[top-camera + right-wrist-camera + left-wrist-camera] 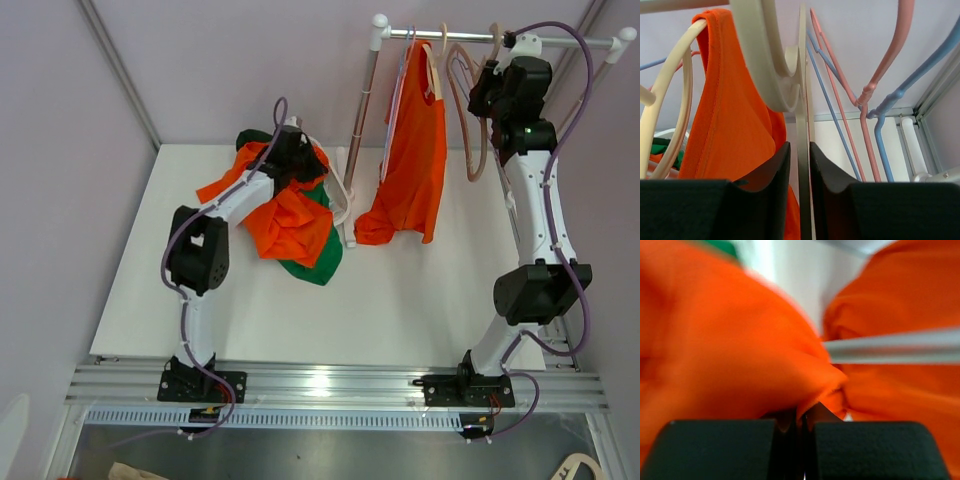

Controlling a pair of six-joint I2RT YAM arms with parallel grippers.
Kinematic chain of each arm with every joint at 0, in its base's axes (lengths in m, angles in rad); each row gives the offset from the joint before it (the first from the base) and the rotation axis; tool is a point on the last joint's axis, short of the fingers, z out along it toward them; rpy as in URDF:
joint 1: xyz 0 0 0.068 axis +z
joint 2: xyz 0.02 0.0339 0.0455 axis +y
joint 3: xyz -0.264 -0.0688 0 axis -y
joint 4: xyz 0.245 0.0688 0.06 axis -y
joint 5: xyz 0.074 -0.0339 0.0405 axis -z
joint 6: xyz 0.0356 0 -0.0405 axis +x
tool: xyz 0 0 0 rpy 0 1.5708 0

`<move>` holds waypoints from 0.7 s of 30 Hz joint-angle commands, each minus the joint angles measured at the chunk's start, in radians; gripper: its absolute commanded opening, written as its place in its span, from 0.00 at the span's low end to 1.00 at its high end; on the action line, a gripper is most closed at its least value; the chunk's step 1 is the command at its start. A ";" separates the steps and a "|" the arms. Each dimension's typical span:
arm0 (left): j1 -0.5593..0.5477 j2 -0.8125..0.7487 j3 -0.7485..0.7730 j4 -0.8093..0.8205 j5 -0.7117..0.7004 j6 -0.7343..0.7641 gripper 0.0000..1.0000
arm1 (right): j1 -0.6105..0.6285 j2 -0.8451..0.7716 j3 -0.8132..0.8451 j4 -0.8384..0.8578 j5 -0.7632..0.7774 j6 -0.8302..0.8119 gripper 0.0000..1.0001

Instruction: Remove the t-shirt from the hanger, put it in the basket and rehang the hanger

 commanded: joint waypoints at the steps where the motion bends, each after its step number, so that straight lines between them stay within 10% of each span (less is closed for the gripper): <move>1: 0.074 0.076 -0.022 -0.048 -0.023 -0.100 0.01 | -0.003 -0.067 0.028 -0.019 0.021 0.008 0.26; 8: 0.150 0.188 0.059 -0.105 0.086 -0.191 0.01 | 0.001 -0.138 -0.002 -0.062 0.059 0.005 0.82; 12: 0.162 0.224 0.086 -0.149 0.111 -0.205 0.08 | 0.009 -0.162 -0.005 -0.065 0.070 -0.001 0.83; 21: 0.174 0.133 0.090 -0.093 0.140 -0.170 0.64 | 0.060 -0.178 0.037 -0.111 0.079 -0.022 0.81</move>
